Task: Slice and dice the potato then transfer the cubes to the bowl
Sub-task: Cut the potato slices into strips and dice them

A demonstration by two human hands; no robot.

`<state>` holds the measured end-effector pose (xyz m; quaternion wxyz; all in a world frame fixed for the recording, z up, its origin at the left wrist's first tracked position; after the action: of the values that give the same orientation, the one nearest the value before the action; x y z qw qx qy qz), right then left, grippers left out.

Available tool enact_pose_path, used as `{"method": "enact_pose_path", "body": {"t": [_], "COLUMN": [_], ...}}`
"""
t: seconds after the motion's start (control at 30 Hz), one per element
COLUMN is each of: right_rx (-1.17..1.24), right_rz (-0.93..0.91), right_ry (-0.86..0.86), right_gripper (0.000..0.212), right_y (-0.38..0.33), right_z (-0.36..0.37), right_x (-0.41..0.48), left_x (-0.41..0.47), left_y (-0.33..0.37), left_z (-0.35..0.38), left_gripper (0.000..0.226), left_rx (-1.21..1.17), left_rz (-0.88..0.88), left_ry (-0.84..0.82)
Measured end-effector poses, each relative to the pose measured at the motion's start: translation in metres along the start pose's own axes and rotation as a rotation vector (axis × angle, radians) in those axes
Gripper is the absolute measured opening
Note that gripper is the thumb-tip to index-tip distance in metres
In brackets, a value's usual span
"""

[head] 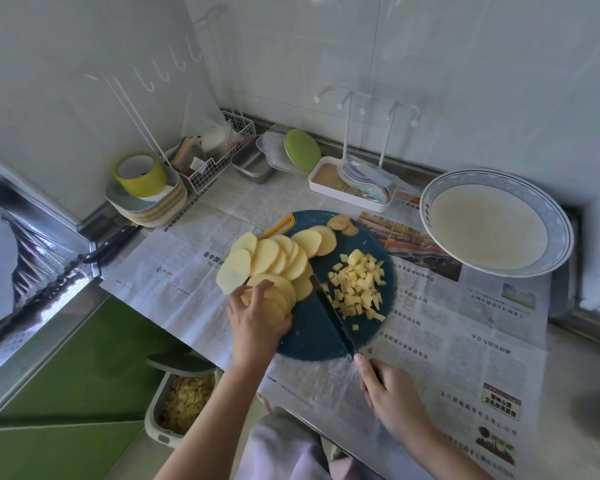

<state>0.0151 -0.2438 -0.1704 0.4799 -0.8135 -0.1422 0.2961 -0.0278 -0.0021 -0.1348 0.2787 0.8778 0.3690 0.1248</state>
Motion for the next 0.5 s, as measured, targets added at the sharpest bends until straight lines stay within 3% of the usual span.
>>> {"method": "enact_pose_path", "body": {"t": [0.27, 0.4, 0.5], "right_rx": [-0.001, 0.051, 0.088], "right_rz": [0.064, 0.152, 0.195], "right_ry": [-0.037, -0.094, -0.092], "right_gripper": [0.064, 0.055, 0.053], "right_y": [-0.006, -0.012, -0.014], "right_z": [0.0, -0.003, -0.011], "right_x": [-0.003, -0.004, -0.005], "left_x": [0.014, 0.0, -0.015], "left_y": [0.009, 0.015, 0.031], "left_z": [0.0, 0.012, 0.031], "left_gripper": [0.076, 0.074, 0.081], "left_rx": [0.262, 0.247, 0.271], "left_rz": [0.108, 0.127, 0.239], "left_ry": [-0.253, -0.462, -0.624]}}
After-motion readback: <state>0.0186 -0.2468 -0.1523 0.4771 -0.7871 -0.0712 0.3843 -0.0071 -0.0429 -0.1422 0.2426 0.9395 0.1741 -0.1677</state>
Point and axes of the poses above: each hand's wrist, its own x-axis towards the middle knuckle, its own z-axis out of the palm, y = z × x, the point moved 8 cm from there along x, towards the middle knuckle, and after that the axes turned 5 degrees about x, right-handed, at the moved point
